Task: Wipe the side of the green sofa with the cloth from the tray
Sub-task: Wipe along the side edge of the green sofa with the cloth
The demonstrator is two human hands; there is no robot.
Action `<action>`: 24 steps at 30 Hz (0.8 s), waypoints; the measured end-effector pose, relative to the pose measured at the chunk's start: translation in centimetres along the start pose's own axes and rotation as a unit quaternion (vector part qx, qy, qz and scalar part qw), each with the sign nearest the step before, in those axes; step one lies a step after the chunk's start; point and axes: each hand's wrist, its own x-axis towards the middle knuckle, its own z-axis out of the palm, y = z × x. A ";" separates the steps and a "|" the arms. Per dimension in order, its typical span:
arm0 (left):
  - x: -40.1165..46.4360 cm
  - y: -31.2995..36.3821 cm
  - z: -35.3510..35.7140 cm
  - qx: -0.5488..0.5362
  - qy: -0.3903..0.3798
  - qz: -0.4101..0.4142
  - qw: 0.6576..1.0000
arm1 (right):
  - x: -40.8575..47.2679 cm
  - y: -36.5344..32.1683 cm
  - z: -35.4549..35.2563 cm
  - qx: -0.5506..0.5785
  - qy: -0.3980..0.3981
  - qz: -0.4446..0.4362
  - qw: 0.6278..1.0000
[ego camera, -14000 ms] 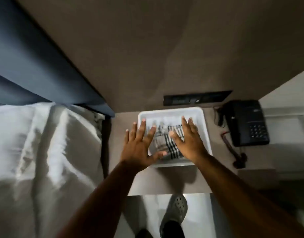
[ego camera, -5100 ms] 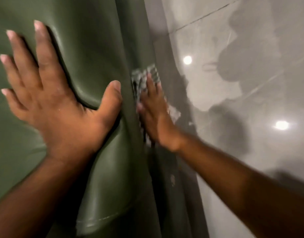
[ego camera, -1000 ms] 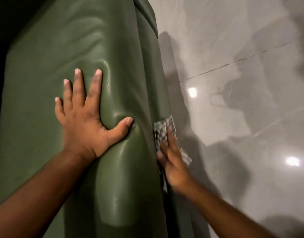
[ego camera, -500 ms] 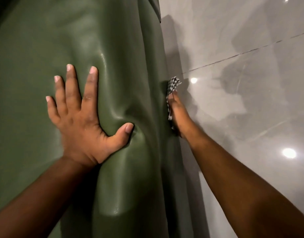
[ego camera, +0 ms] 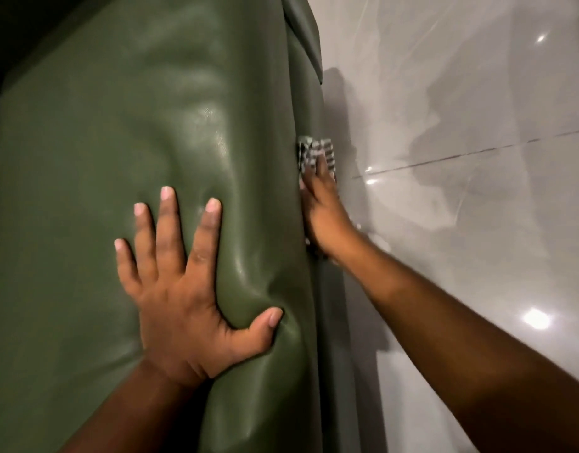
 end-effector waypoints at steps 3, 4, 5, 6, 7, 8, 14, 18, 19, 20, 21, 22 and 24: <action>0.1 0.0 0.1 -0.003 0.003 0.002 1.000 | 8.7 -1.5 0.1 0.010 -0.016 0.016 1.000; 0.1 0.0 0.1 -0.006 0.005 0.003 1.000 | 11.2 -2.5 0.0 0.016 -0.014 0.025 0.999; 0.2 0.0 0.2 -0.009 0.008 0.006 1.000 | 13.5 -3.2 0.0 0.013 -0.011 0.032 0.999; 0.2 -0.1 0.4 -0.011 0.011 0.010 1.000 | 15.5 -4.1 -0.1 0.012 -0.008 0.040 0.999; 0.2 -0.2 0.5 -0.011 0.015 0.013 1.000 | 17.1 -4.8 -0.2 0.009 -0.001 0.044 0.999; 0.2 -0.3 0.7 -0.011 0.016 0.016 1.000 | 18.3 -5.3 -0.3 0.004 0.009 0.051 0.999; 0.1 -0.7 1.3 -0.017 0.021 0.017 0.999 | 16.9 -4.9 -0.6 0.032 0.008 0.052 0.998; 0.0 -0.7 1.2 -0.012 0.023 0.013 1.000 | 8.3 -2.6 -0.2 0.046 0.036 0.064 0.996; 0.0 -0.7 1.2 -0.012 0.021 0.013 1.000 | 5.3 -1.9 -0.1 0.040 0.051 0.073 0.995; -0.1 -0.7 1.1 -0.013 0.020 0.012 1.000 | 2.3 -1.5 0.0 0.025 0.067 0.088 0.994; -0.1 -0.7 1.0 -0.014 0.018 0.010 1.000 | -0.4 -1.5 0.0 -0.001 0.087 0.108 0.990; -0.1 -0.7 0.9 -0.016 0.017 0.006 1.000 | -2.4 -1.7 0.0 -0.025 0.114 0.129 0.985; 0.3 -0.3 0.6 -0.018 0.014 0.006 1.000 | -4.6 -2.2 -0.9 -0.009 0.161 0.162 0.974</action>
